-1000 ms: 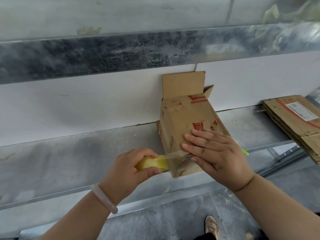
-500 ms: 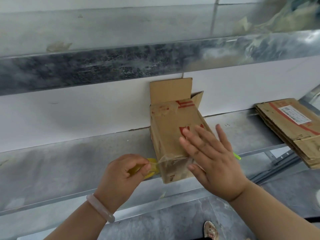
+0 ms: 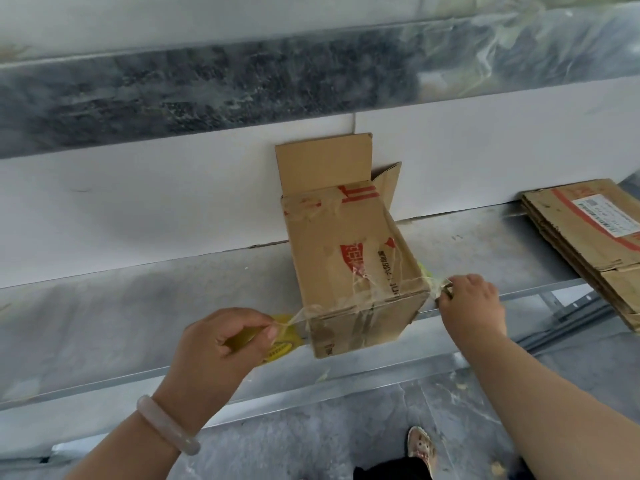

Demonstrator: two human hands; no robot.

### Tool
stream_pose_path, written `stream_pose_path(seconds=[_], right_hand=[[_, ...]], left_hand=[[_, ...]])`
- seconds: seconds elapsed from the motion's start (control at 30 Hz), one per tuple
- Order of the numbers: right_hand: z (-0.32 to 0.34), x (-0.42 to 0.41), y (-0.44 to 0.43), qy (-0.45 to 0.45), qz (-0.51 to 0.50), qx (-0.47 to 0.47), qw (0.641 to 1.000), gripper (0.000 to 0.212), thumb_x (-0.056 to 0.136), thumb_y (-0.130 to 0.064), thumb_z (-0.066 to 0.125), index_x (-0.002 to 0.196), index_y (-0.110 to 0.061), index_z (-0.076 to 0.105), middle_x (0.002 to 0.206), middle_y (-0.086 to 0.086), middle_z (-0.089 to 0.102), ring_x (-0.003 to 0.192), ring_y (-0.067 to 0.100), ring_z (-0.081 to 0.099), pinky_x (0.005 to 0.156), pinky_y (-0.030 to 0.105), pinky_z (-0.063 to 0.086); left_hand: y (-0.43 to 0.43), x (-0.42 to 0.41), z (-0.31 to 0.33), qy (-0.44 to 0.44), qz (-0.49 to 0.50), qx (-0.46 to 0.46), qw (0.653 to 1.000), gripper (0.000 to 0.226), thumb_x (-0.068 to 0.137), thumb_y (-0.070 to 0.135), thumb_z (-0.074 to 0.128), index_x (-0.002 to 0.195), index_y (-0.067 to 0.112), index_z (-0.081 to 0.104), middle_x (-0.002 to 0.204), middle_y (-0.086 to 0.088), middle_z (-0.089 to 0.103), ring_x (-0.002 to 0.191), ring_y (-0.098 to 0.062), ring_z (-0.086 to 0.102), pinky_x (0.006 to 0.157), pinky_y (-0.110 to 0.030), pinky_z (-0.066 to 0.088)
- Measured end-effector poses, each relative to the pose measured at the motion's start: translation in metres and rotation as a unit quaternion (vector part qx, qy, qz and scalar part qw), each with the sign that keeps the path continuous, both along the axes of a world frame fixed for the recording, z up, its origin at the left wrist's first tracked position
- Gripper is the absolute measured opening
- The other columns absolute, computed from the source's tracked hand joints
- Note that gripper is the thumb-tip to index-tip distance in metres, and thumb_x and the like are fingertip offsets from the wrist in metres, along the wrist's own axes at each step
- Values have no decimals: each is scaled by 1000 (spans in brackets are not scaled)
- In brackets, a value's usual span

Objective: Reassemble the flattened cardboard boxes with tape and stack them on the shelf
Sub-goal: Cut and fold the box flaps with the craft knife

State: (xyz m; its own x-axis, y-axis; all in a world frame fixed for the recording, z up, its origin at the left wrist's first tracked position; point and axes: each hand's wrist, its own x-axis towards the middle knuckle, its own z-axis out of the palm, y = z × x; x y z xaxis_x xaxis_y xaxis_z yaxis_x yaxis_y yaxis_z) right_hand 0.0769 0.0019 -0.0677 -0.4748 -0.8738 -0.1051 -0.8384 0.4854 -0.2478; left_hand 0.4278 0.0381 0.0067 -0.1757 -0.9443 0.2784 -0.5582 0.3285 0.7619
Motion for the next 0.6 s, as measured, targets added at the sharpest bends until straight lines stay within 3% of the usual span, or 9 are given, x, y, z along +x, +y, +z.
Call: stream_pose_path(seconds=[0.07, 0.13, 0.23, 0.3, 0.37, 0.4, 0.5, 0.6], right_hand=[[6, 6, 0, -31, -11, -1, 999, 21, 99, -23, 45, 107, -9, 58, 112, 13, 53, 95, 30, 48, 80, 40, 42], [14, 13, 7, -121, -41, -37, 991, 19, 101, -22, 39, 102, -10, 54, 100, 12, 55, 78, 26, 50, 67, 36, 41], [39, 25, 36, -218, -74, -160, 960, 17, 103, -24, 38, 111, -16, 50, 90, 7, 61, 70, 20, 54, 54, 32, 40], [62, 39, 64, -299, -92, -257, 914, 15, 102, -20, 40, 113, -25, 48, 85, 6, 60, 67, 23, 53, 55, 34, 43], [85, 55, 91, -391, -64, -332, 856, 28, 101, -14, 43, 114, -37, 48, 77, 6, 57, 66, 25, 50, 55, 39, 43], [93, 63, 103, -411, -30, -344, 844, 35, 101, -12, 44, 117, -43, 48, 75, 4, 56, 64, 24, 49, 55, 38, 44], [113, 88, 130, -362, 111, -304, 874, 50, 98, -17, 47, 128, -57, 42, 81, 0, 60, 57, 18, 51, 55, 36, 48], [121, 116, 146, -270, 242, -251, 897, 57, 98, -16, 48, 132, -61, 39, 94, -14, 59, 65, 6, 56, 59, 11, 43]], left_hand=[[1, 0, -1, -8, 4, 2, 1000, 21, 73, 54, 59, 89, 43, 67, 85, 25, 68, 78, 0, 64, 65, -9, 45], [2, 0, -1, -12, 4, -2, 1000, 22, 74, 53, 58, 90, 42, 66, 85, 25, 67, 77, 0, 64, 65, -10, 45], [2, 0, -1, -9, 10, 0, 1000, 22, 73, 54, 58, 91, 43, 66, 85, 26, 67, 77, -1, 64, 65, -10, 45], [3, 1, 0, -6, 8, -1, 1000, 23, 73, 55, 58, 91, 44, 65, 85, 26, 67, 77, -1, 64, 64, -10, 45], [3, 2, 1, -7, 4, -7, 1000, 24, 74, 56, 57, 92, 43, 65, 85, 26, 67, 77, -2, 63, 64, -13, 46], [4, 2, 2, -6, 3, -7, 1000, 24, 74, 56, 57, 92, 42, 66, 84, 25, 67, 77, -3, 63, 64, -15, 47], [5, 4, 4, -10, 4, 1, 1000, 25, 73, 59, 54, 82, 42, 70, 86, 28, 66, 80, -1, 63, 62, -15, 48], [7, 4, 5, -9, 11, 2, 1000, 26, 72, 58, 53, 82, 41, 70, 87, 29, 65, 81, 0, 62, 64, -16, 47]])
